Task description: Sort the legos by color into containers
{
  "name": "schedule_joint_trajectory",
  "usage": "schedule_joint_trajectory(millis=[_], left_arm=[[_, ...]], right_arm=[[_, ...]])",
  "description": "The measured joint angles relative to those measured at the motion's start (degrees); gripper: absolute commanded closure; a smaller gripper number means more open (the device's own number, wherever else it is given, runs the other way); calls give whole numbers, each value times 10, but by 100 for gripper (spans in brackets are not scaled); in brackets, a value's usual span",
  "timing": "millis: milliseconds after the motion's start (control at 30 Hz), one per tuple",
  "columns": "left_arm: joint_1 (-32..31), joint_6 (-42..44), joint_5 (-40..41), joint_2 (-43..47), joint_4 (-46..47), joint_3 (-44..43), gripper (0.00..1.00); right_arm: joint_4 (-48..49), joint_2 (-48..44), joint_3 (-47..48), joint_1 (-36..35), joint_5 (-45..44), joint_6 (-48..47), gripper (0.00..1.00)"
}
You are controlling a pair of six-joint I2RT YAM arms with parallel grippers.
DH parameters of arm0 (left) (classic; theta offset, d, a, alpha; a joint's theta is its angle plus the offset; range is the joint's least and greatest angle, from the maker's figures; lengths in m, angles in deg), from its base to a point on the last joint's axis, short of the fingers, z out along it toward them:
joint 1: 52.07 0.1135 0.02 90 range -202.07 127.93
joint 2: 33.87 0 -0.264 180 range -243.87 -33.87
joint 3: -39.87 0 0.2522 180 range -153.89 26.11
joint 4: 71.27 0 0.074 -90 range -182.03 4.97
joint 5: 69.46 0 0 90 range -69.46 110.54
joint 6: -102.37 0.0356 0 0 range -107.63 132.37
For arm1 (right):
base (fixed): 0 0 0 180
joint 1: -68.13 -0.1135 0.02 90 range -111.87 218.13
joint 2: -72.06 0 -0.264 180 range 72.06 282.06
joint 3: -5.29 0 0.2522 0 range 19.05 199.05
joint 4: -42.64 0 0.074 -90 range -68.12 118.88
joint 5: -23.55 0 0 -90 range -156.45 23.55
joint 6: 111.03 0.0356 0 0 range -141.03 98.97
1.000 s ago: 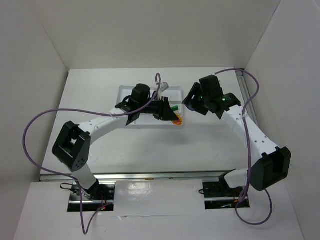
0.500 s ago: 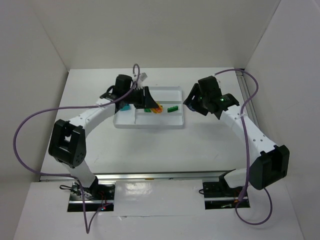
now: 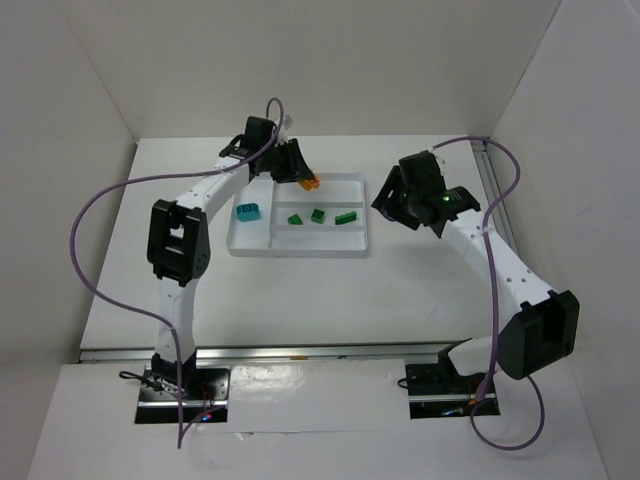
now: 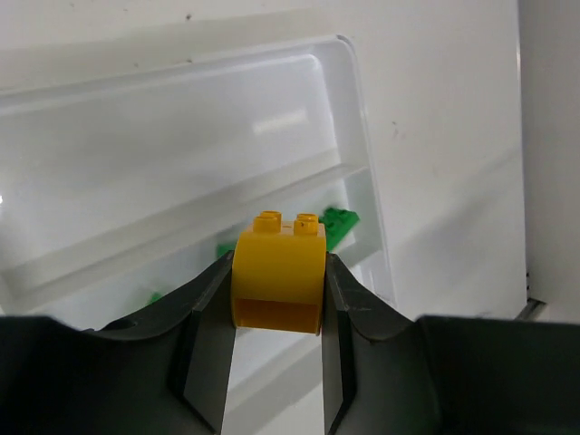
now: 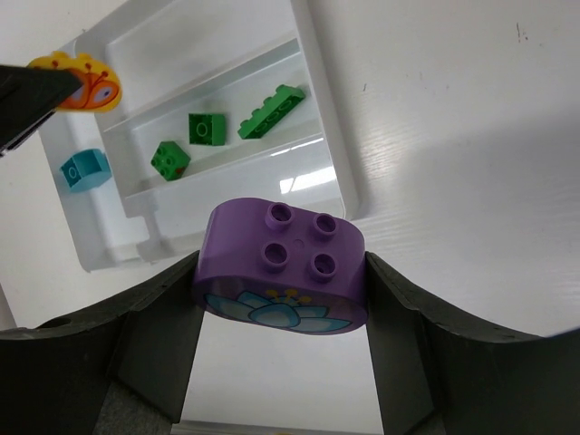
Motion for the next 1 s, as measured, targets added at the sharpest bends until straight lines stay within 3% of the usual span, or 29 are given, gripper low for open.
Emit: schedule_joint_trajectory(millis=[333,367,467,500,633,800,1000], left_arm=[[13,-18,-10,-130,-23,-99,97],[13,-18,-12,-136,-24,-104,68],[13,-19,-13,-150,-24,-116,41],[13,-22,-13,-151,-24,-117,22],[13,-27,-14,-147,-27,-113,1],[13,-23,6,-89,-47,-78,1],[13,-10,50,116,-58,14,1]], right_arm=[[-2,0,0,5,-2,-3,55],[-3,0,0,5,-2,-4,55],[-3,-1,0,7,-2,-4,55],[-4,-1,0,8,-2,-5,53],[-5,-1,-2,9,-4,-6,53],[-5,-2,-9,9,2,-9,53],[11,24,-9,-35,4,-17,52]])
